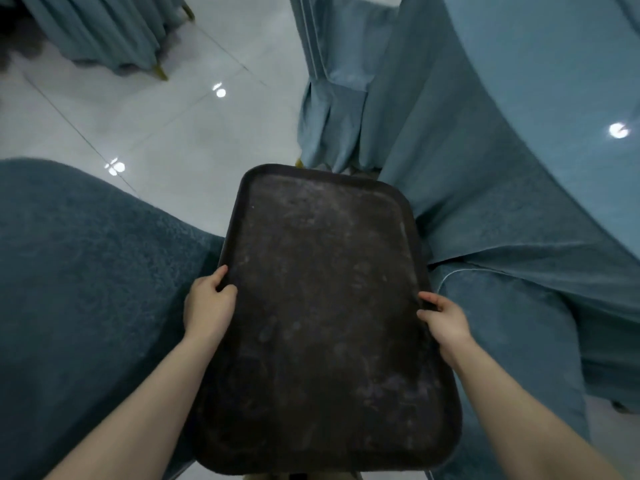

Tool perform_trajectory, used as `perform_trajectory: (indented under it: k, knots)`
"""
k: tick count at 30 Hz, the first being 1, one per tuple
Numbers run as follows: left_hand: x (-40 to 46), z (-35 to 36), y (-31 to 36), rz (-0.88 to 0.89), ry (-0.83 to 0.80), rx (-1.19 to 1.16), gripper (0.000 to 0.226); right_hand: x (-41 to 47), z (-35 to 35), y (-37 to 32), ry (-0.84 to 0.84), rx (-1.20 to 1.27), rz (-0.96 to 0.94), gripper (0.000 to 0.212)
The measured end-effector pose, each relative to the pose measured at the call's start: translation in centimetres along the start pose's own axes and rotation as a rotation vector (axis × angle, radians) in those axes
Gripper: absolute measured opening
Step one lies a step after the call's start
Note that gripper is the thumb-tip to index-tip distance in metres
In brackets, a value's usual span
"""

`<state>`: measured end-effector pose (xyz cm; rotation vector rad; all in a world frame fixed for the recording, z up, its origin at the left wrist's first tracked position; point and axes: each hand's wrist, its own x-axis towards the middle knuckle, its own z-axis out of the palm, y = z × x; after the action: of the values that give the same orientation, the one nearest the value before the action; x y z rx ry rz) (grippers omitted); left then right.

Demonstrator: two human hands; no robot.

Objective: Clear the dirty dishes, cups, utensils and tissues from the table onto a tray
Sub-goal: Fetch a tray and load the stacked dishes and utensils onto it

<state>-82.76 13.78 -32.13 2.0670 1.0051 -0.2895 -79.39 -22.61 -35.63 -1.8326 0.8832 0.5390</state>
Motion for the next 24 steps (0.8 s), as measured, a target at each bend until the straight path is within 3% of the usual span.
perform_trajectory:
  k: [12,19,24]
  knots:
    - [-2.5,-8.9,14.7,0.167,0.155,-0.279,0.044,-6.5,-6.3,-16.2,0.051,0.330,-0.244,0.037]
    - [-2.0,-6.7,22.4,0.214,0.125,-0.324,0.044,-2.9,-11.1,-21.3,0.079,0.361,-0.252,0.035]
    - [-1.4,-3.0,27.2,0.198,0.084,-0.295,0.046,1.5,-15.0,-24.1,0.154,0.254,-0.294,0.038]
